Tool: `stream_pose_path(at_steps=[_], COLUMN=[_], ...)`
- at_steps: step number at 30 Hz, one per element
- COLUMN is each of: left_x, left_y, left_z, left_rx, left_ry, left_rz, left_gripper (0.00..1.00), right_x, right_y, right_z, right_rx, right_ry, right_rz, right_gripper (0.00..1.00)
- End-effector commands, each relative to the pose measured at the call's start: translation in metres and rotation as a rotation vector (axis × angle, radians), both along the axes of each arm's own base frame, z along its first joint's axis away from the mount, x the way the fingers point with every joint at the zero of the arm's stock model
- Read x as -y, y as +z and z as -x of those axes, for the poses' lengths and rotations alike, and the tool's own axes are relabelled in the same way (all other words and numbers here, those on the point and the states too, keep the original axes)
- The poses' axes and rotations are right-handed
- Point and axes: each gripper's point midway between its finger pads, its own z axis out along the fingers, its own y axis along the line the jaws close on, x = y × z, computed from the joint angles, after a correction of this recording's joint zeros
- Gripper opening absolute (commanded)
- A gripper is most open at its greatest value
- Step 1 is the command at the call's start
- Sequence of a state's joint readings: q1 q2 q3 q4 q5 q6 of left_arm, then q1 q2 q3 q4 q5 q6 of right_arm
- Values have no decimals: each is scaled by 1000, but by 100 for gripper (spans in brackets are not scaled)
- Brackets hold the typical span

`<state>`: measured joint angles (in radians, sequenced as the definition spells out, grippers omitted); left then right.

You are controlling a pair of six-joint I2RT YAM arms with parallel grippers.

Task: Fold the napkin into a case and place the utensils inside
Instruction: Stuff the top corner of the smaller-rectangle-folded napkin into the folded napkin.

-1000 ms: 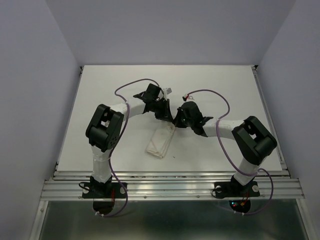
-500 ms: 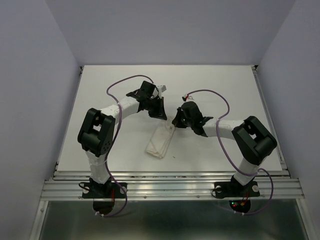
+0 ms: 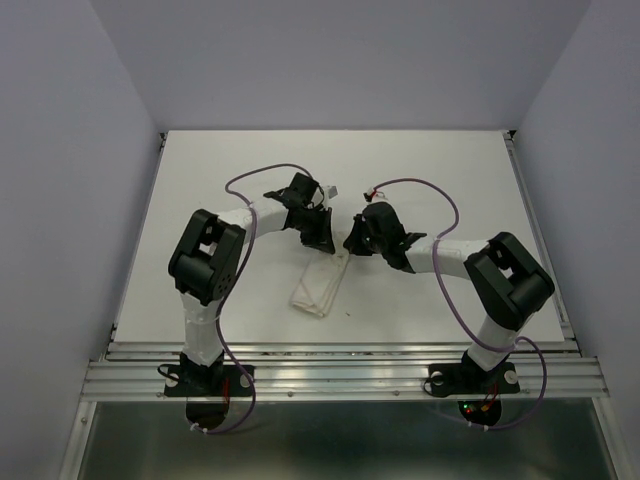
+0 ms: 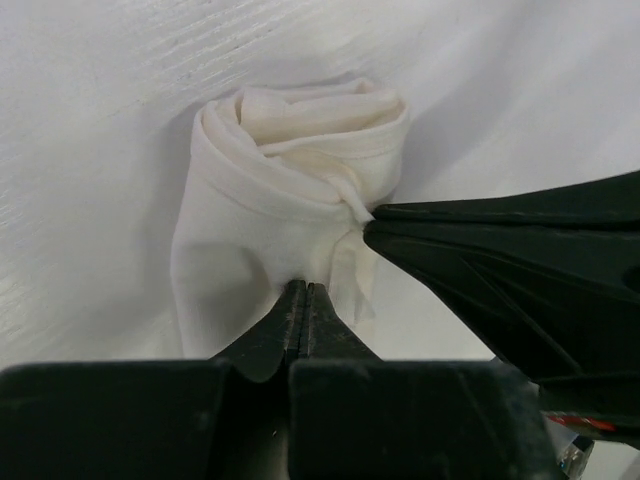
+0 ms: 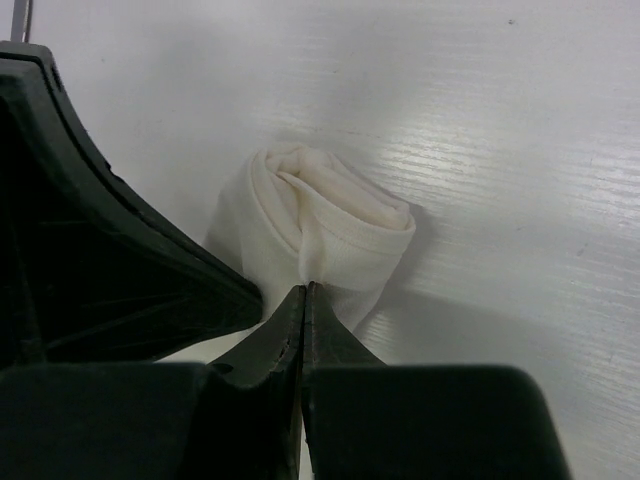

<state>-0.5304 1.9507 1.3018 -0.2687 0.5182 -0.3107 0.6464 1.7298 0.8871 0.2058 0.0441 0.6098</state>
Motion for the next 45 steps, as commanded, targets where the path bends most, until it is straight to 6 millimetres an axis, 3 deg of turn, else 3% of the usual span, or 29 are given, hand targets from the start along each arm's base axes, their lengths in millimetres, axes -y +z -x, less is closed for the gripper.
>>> stream_pose_path(at_steps=[1,5,11,24,26,32,40,45], left_x=[7,11,29,44,49,35,20,5], left_y=[3,0,12,-6,17,36,33,34], left_z=[-4,-5,-7,-13,-23,-29,-16,-26], left_rx=[30,27,34,4,100,188,159,196], left_ry=[-24,-26,-45,-5,19,83,75,134], left_rz=[16,31,123,179,241,223,148,99], left_gripper=[0,0,0,0,0,0,0,0], right_x=[-7,-8,-11,-13,-11,-9,-7,-8], right_y=[34,38,42,43,42,40,42,46], right_z=[-8,-9,-9,-10,-10,-8,-8,-9], right_rx=[62,68,69,63,62,58,59,68], right_ry=[4,7,17,15,8,3,-12,-11], right_rz=[-46,-53,-59,-68,-64,-59,-67,-72], right_gripper=[1,1,1,1,1,1,1,1])
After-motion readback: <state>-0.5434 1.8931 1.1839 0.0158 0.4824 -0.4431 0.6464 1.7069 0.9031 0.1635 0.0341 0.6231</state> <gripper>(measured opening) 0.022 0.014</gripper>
